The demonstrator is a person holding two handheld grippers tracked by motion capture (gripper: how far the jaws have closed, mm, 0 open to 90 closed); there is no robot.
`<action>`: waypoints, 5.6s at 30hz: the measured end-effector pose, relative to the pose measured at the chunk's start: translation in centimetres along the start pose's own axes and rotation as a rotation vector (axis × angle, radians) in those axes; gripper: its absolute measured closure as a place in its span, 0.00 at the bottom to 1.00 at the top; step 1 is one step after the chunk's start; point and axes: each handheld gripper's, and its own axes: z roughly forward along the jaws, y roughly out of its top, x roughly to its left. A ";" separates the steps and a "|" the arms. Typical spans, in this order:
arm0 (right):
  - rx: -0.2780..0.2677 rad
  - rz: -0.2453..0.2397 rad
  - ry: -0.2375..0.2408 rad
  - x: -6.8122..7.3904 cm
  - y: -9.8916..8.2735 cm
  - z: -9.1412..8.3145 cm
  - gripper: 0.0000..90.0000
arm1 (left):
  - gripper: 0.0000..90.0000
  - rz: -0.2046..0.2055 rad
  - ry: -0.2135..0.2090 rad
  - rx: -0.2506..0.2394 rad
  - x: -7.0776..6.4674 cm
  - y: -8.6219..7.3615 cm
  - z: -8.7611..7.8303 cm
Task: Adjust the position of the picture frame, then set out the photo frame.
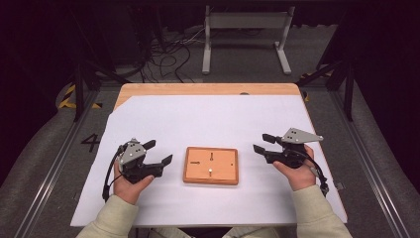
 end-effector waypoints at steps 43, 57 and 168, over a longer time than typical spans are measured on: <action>-0.001 0.014 0.004 0.1 -0.2 -0.5 0.48 | 0.45 0.017 -0.306 0.083 -6.2 0.4 6.2; 0.006 0.025 0.007 0.0 -0.5 -0.3 0.47 | 0.56 0.026 -0.369 0.091 -7.4 -1.1 8.9; 0.436 0.072 0.318 3.4 2.1 9.9 0.19 | 0.93 0.755 -0.237 -0.008 -10.6 -2.6 7.0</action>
